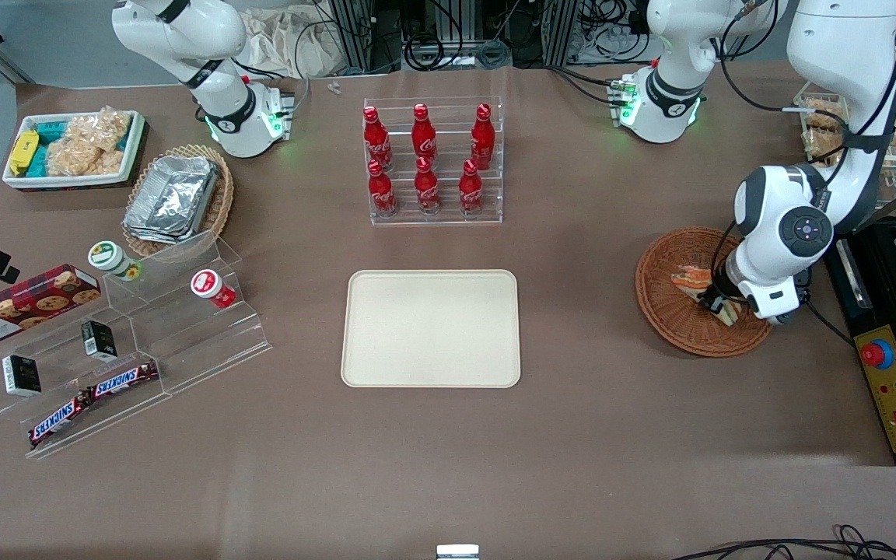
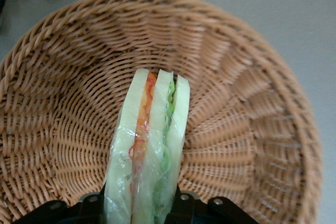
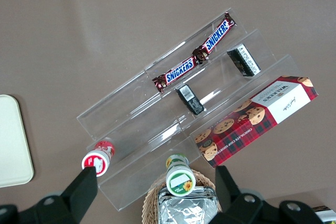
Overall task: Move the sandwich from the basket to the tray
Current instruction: 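Lower the open left gripper around the sandwich and close it, then lift the sandwich and carry it over the cream tray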
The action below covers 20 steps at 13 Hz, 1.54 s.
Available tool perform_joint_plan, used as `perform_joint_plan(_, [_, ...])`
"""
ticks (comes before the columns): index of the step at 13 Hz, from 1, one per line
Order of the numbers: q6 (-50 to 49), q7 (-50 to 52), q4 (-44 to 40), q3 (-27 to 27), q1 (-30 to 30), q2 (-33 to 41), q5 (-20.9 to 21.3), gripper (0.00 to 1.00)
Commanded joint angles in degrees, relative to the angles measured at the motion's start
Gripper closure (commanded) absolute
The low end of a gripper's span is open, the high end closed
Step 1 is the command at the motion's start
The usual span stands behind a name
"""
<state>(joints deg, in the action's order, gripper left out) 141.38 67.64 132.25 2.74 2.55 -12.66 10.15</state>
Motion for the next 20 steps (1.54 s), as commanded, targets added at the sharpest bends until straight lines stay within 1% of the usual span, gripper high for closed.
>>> perform_joint_plan(1, [-4.2,-0.2,-2.6,0.4,-0.4,4.7,1.0,1.00])
perform_joint_plan(3, [-15.3,-4.5,-9.2,1.6,-0.9,7.4,-0.4,1.00])
perform_joint_plan(5, [-29.2,-7.1,-21.5,5.3,-0.9,6.8,-4.2,1.00])
perform_joint_plan(7, [-41.7,-11.4,-34.8,7.8,-0.9,5.3,-8.4,1.00])
perform_joint_plan(8, [-44.8,-14.1,-39.1,9.3,-0.9,5.3,-10.2,1.00])
perform_joint_plan(9, [-46.0,-16.1,-41.6,11.1,-0.9,5.4,-10.9,1.00])
perform_joint_plan(11, [-46.1,-18.2,-45.0,17.5,-0.9,4.8,-11.2,1.00])
perform_joint_plan(14, [-43.7,-21.9,-45.9,27.5,-0.9,0.1,-11.0,1.00])
perform_joint_plan(16, [-33.5,-21.9,-43.6,32.8,-1.1,-5.6,-9.8,1.00])
perform_joint_plan(17, [-28.7,-21.9,-42.6,34.4,-1.1,-9.3,-7.8,1.00])
perform_joint_plan(18, [-25.3,-21.2,-42.1,35.3,-3.5,-13.0,-4.3,1.00])
perform_joint_plan(20, [-21.0,-17.9,-42.9,35.1,-7.7,-20.5,2.7,1.00])
